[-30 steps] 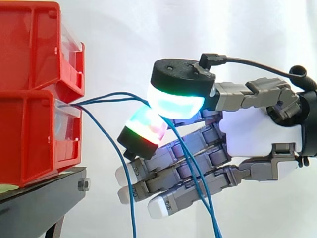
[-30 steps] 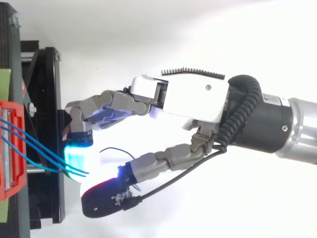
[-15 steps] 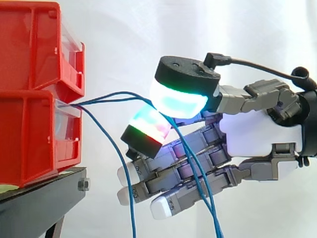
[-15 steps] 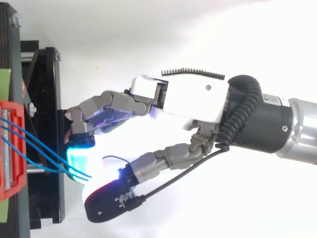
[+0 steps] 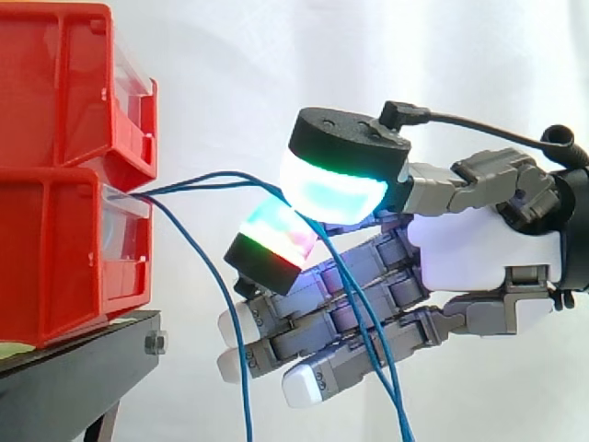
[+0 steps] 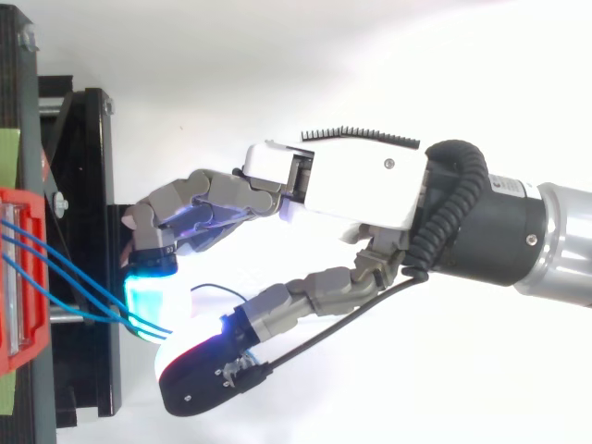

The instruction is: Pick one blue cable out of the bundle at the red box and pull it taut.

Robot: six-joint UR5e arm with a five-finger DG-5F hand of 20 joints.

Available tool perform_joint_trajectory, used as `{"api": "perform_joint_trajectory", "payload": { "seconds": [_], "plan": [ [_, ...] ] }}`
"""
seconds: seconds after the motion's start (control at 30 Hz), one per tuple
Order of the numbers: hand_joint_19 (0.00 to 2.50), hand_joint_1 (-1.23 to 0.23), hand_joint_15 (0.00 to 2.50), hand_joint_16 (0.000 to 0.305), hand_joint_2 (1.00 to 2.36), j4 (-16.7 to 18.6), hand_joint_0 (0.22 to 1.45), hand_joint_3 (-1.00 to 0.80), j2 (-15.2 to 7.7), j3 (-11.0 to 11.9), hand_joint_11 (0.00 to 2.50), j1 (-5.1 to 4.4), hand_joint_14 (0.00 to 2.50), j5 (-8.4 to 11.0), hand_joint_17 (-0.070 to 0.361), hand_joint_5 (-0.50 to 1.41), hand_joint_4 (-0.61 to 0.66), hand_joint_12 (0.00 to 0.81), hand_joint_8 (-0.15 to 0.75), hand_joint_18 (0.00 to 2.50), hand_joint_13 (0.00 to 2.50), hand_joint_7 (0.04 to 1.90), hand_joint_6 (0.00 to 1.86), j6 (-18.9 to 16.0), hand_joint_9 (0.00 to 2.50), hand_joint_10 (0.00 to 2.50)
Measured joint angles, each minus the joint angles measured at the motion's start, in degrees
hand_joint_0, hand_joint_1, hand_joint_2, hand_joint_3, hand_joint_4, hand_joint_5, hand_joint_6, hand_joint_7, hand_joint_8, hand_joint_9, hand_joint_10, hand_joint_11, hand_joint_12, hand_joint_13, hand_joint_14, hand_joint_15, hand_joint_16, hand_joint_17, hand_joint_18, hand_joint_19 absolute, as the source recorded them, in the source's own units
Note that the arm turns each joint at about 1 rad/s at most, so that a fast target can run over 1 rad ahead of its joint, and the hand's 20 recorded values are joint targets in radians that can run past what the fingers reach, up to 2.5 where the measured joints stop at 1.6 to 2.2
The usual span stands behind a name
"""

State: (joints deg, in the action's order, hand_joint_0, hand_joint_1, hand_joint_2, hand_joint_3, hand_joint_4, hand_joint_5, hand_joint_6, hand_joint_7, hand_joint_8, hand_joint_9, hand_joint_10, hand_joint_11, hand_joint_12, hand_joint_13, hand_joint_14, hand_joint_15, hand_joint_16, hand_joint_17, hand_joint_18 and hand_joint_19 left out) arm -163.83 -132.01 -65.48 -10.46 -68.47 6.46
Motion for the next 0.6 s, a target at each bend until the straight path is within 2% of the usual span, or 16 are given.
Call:
{"api": "perform_joint_trajectory", "payload": {
  "seconds": [0.2,0.43,0.5,0.6],
  "plan": [
    [0.33,-0.72,0.08,0.055,1.0,0.0,0.65,-0.49,0.0,0.0,0.56,0.0,0.0,0.0,0.124,-0.2,0.18,0.405,0.333,0.6,0.36,1.26,0.85,-0.04,0.5,0.01],
    [0.37,-0.76,0.1,0.055,1.02,-0.02,0.6,-0.22,0.0,0.0,0.54,0.0,0.0,0.0,0.123,-0.18,0.12,0.405,0.324,0.61,0.39,1.33,0.86,-0.04,0.54,0.01],
    [0.39,-0.7,0.1,0.062,1.01,-0.02,0.58,-0.2,0.01,0.0,0.43,0.0,0.0,0.0,0.139,-0.17,0.08,0.436,0.323,0.6,0.39,1.29,0.86,-0.04,0.57,0.01],
    [0.4,-0.59,0.11,0.062,1.01,-0.01,0.57,-0.21,0.0,-0.01,0.38,0.0,0.0,0.0,0.14,-0.16,0.08,0.436,0.305,0.59,0.39,1.24,0.82,-0.04,0.58,0.01]
  ]
}}
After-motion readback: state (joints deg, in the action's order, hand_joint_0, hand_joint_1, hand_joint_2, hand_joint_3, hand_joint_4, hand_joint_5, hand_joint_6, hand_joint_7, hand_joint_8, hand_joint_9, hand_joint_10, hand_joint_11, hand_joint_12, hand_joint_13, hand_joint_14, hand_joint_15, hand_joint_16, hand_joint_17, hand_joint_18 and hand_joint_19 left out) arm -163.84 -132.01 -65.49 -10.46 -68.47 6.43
